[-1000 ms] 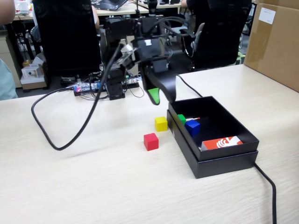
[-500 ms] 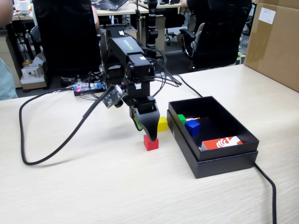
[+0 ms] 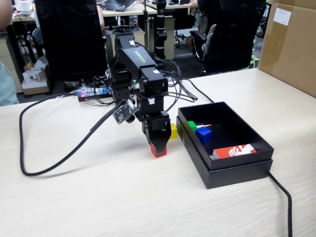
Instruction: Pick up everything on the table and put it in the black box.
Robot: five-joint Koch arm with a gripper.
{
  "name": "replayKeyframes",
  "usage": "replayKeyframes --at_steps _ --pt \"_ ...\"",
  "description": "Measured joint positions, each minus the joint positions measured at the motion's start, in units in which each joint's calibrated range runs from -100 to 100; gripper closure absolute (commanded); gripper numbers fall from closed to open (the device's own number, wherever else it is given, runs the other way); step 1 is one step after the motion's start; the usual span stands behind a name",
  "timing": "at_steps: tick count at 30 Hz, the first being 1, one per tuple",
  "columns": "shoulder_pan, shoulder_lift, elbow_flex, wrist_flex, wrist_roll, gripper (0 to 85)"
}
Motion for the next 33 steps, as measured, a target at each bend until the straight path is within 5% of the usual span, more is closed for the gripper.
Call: replayKeyframes --at_steps 12,16,29,33 --pt "7.7 -22.7 8.7 -2.2 0.1 71.7" --pt "11.7 -17.9 11.7 -2.3 1.3 71.6" --pt "13.1 -1.7 12.6 -2.3 2.6 70.6" --pt "13.0 -1.7 12.6 -2.2 2.9 57.5"
